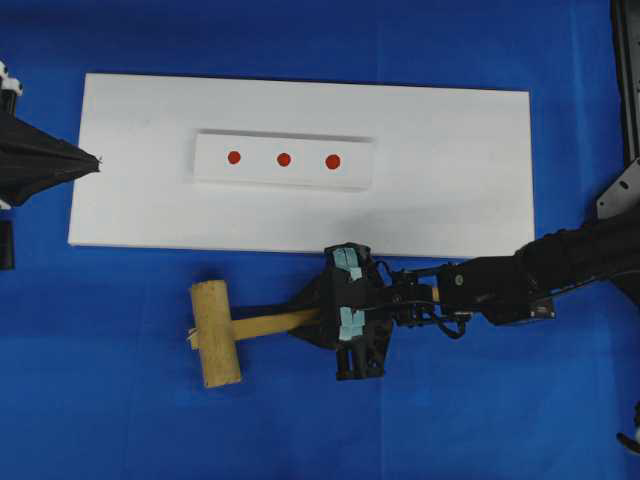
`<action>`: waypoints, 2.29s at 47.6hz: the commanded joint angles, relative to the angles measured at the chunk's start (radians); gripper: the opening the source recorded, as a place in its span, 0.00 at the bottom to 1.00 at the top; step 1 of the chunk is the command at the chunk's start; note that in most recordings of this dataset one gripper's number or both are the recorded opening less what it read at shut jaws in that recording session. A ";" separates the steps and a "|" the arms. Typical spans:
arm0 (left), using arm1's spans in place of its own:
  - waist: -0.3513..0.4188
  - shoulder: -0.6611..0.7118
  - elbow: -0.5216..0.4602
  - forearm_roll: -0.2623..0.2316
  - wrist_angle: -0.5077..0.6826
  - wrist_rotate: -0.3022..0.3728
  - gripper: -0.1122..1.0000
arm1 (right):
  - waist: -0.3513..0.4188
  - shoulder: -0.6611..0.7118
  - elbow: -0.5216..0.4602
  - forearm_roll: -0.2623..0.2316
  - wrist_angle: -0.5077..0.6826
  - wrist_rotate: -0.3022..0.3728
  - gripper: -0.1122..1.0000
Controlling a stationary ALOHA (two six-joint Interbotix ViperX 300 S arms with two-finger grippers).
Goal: Hit the mark with a hammer.
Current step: 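Lift the mallet with the right gripper and carry it over the board, then tilt the mallet with the right gripper so the head hangs down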
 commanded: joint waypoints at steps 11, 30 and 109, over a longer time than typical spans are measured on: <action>-0.002 -0.003 -0.011 0.000 -0.005 0.000 0.10 | 0.009 -0.115 0.005 -0.012 0.012 -0.015 0.19; -0.002 -0.005 -0.011 0.000 0.012 -0.002 0.10 | -0.011 -0.382 0.040 -0.012 0.106 -0.017 0.19; -0.003 0.005 -0.009 -0.005 0.011 -0.035 0.10 | -0.345 -0.571 0.052 -0.126 0.117 -0.701 0.19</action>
